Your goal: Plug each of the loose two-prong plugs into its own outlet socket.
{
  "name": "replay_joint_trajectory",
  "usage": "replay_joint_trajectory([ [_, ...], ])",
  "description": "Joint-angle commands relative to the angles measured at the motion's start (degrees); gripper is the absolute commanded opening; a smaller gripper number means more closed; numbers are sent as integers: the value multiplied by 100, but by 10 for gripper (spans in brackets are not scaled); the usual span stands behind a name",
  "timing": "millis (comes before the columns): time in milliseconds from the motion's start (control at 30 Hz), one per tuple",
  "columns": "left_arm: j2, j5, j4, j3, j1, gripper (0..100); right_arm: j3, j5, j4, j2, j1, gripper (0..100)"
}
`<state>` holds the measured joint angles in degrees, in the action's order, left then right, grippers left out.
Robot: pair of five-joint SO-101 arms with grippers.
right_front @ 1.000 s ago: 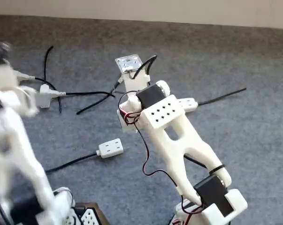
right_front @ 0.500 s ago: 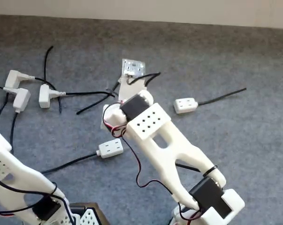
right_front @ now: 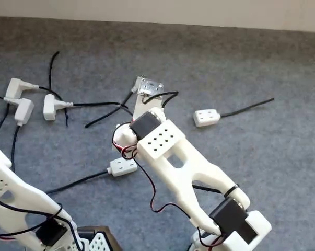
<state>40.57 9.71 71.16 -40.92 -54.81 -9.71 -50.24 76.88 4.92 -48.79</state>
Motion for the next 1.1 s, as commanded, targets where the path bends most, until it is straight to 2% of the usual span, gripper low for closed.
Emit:
replay_joint_trajectory([
  [0, 40, 26, -202, -224, -13, 376, 189, -70, 22, 66, 57, 5],
  [67, 127, 35, -220, -233, -13, 376, 154, 167, -136, 66, -22, 5],
  [100, 154, 35, -211, -233, -4, 376, 154, 589, -154, 75, -4, 6],
  [167, 215, 35, -202, -233, 13, 376, 145, 2031, -207, 66, -4, 6],
  [267, 251, 44, -211, -233, 13, 376, 215, 4818, -145, 119, 66, 6],
  [367, 251, 44, -211, -233, 13, 376, 321, 7147, 84, 40, 127, 6],
  [433, 251, 44, -211, -233, 13, 376, 400, 8422, 110, -92, 119, 6],
  [500, 251, 44, -211, -233, 13, 376, 444, 9363, 180, -286, 40, 6],
  [733, 259, 44, -211, -215, -40, 376, 523, 10796, 189, -435, -778, 6],
  [900, 259, 53, -220, -215, -119, 376, 927, 11657, 198, -488, -655, 6],
  [1067, 268, 53, -220, -215, -101, 376, 1165, 12132, 207, -488, -488, 6],
])
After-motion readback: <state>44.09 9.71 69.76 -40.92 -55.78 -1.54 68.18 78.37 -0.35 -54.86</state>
